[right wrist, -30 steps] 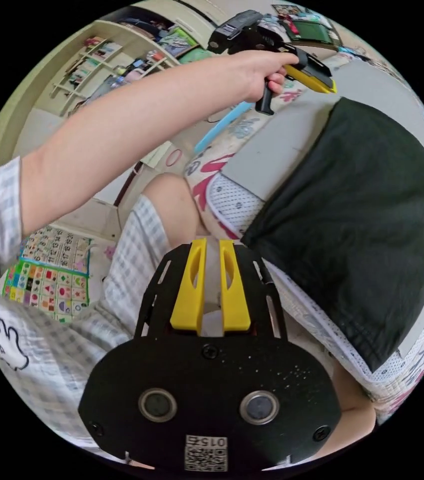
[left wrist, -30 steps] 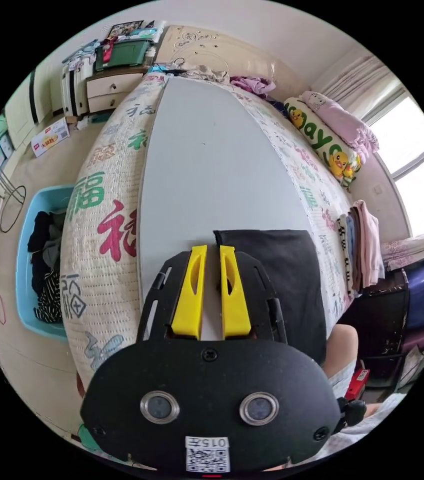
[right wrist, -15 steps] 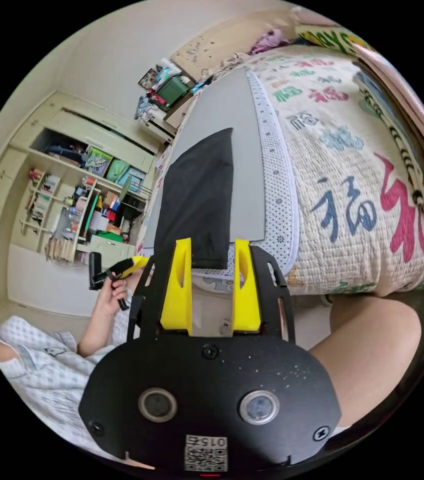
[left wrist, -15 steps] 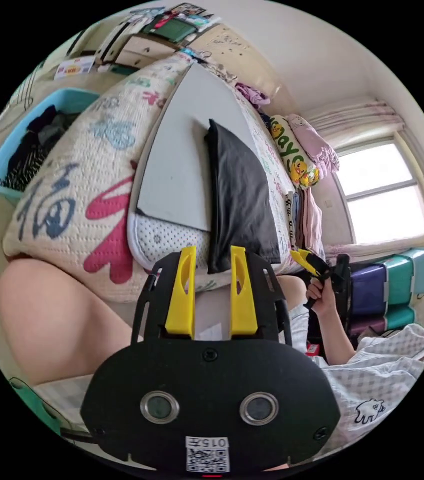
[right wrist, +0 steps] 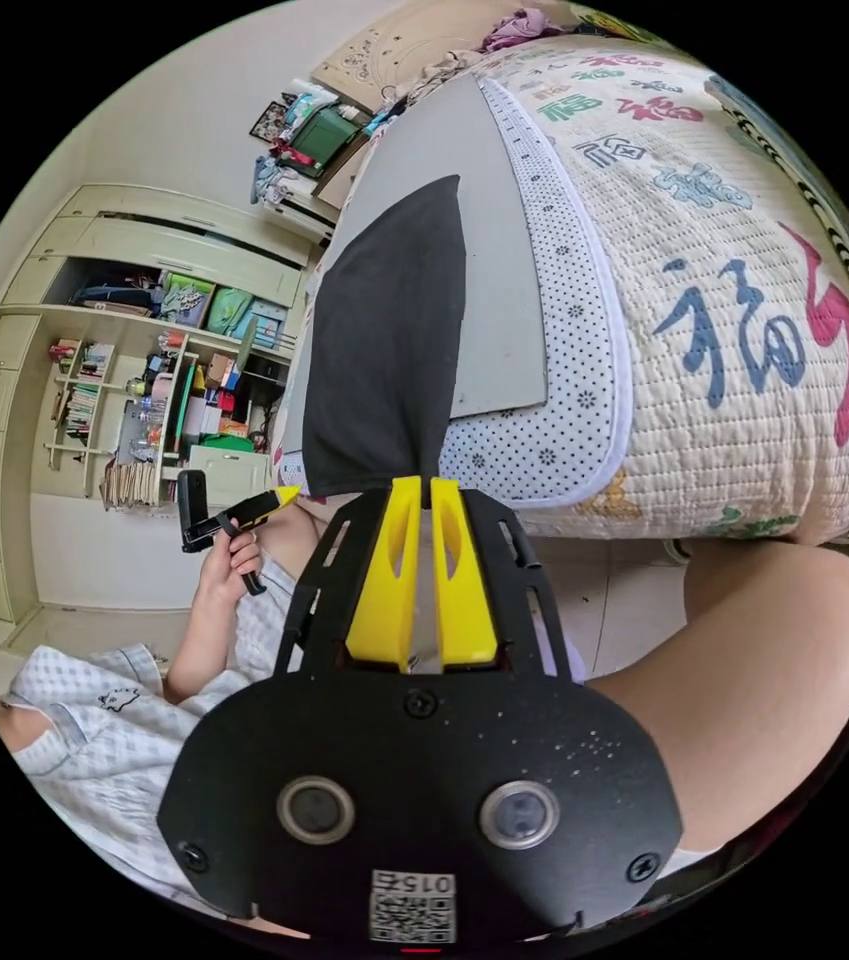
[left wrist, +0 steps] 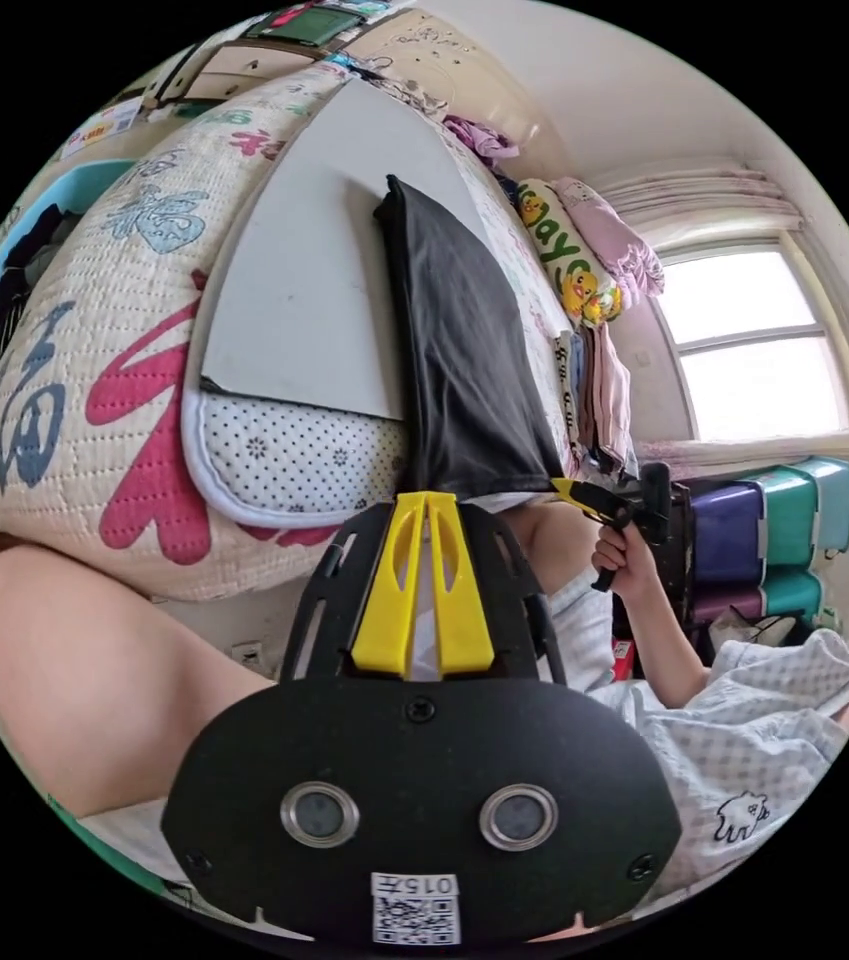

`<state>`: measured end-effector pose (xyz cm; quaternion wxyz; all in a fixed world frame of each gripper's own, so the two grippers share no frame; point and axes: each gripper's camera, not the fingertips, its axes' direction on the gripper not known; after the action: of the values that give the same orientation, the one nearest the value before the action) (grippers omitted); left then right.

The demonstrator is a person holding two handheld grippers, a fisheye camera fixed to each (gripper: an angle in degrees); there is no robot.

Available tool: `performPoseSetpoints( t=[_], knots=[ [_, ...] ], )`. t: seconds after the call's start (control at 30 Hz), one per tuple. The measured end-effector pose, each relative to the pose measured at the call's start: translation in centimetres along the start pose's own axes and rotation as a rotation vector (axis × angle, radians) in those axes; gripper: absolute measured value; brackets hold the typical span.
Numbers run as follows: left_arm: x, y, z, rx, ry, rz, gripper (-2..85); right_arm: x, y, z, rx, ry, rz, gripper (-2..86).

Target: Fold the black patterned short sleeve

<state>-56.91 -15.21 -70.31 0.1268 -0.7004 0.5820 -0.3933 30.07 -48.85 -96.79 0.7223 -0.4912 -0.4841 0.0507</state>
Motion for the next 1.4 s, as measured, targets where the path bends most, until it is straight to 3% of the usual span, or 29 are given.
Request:
performPoseSetpoints(
  t=[0.2,0.4,0.77,1.03,1.13,1.27,1.4],
  knots=[
    [1.4,0.1,-1.9,0.036,0.014,0.036,4.6,2.7,2.5,1.1,-0.010,0.049,0.009,4.6],
    [2.7,-6.9,-4.7,0.188,-0.062,0.111,11.0,5.5,1.4,-1.6,0.246,0.060,-0.026,7.7],
    [3.9,-20.9,0.8,0.139,-0.170,0.134,17.3,7.9,-13.2,8.4,0.131,0.072,-0.144,13.0],
    [3.0,-23.5,3.3,0.139,-0.088,0.138,15.0,13.5,-18.0,16.1,0.077,0.066,-0.076,12.7],
    [2.7,-24.4,4.7,0.071,0.030,0.136,11.3,15.7,-18.5,18.9,0.049,0.042,-0.050,9.5],
    [2.9,-25.3,5.9,0.014,0.054,0.079,4.6,19.2,-16.7,20.0,0.097,0.015,0.076,4.2],
    [6.8,-23.3,3.4,0.138,0.092,0.180,2.1,19.2,-12.4,18.5,0.209,-0.020,-0.025,1.8]
  ],
)
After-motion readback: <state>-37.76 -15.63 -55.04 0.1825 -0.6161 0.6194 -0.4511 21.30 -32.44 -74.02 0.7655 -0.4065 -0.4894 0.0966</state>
